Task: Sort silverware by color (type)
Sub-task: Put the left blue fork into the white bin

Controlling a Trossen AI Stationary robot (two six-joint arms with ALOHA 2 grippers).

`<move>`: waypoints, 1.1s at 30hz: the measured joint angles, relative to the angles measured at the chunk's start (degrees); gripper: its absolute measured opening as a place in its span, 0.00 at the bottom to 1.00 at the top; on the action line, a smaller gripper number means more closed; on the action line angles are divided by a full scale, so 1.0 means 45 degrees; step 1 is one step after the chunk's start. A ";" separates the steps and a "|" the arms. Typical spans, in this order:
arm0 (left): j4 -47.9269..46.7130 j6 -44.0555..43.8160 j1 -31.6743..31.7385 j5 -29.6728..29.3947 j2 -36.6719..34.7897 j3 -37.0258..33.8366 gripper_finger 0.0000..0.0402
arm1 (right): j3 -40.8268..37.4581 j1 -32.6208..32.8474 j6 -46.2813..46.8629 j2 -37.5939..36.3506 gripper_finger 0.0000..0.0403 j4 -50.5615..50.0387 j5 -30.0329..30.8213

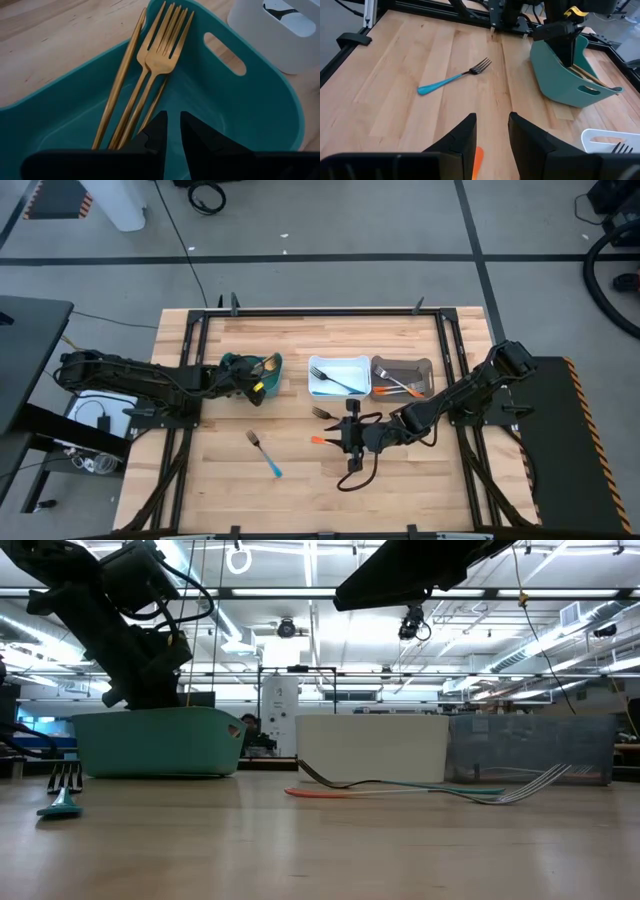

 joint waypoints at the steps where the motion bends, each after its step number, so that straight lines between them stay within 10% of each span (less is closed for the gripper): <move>1: 0.0005 -0.0004 0.0001 0.0000 0.0000 0.0000 0.15 | 0.0000 0.0000 0.0000 0.0000 0.30 -0.0002 -0.0002; 33: 0.2660 0.0371 0.0001 -0.0009 -0.0005 -0.0005 0.15 | 0.0000 0.0055 0.0704 0.0000 0.30 -0.0119 -0.0086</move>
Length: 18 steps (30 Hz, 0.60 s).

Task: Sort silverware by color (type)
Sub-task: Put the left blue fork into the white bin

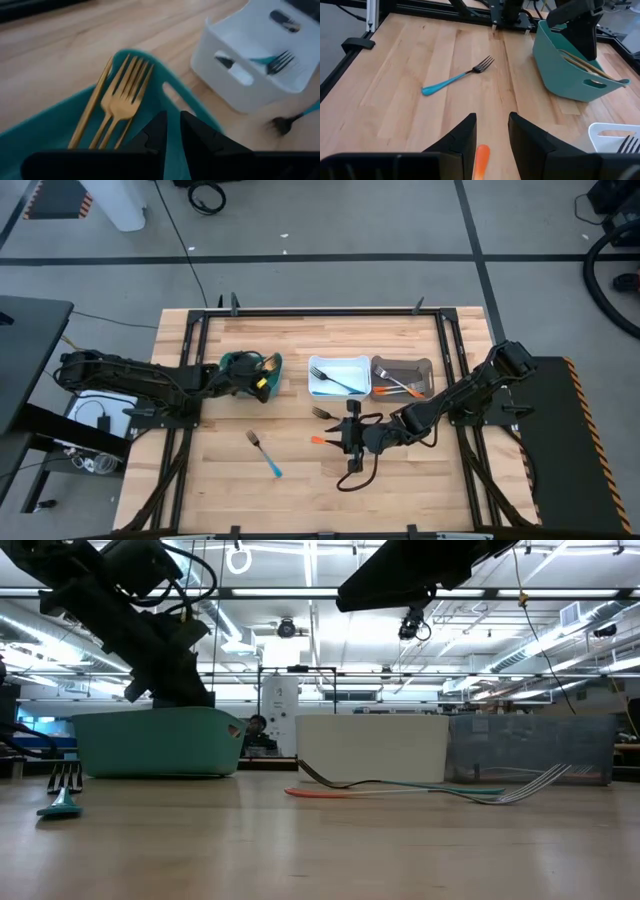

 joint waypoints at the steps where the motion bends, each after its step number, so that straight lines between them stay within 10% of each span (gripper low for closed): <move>1: 0.0110 0.0104 0.0000 -0.0003 0.0000 0.0000 0.15 | 0.0000 -0.0004 0.0001 0.0000 0.30 -0.0028 0.0000; 18: 0.2163 0.5425 -0.2450 0.2882 -0.0935 0.0797 0.13 | 0.0010 -0.0007 0.1965 0.0000 0.29 -0.2247 -0.0237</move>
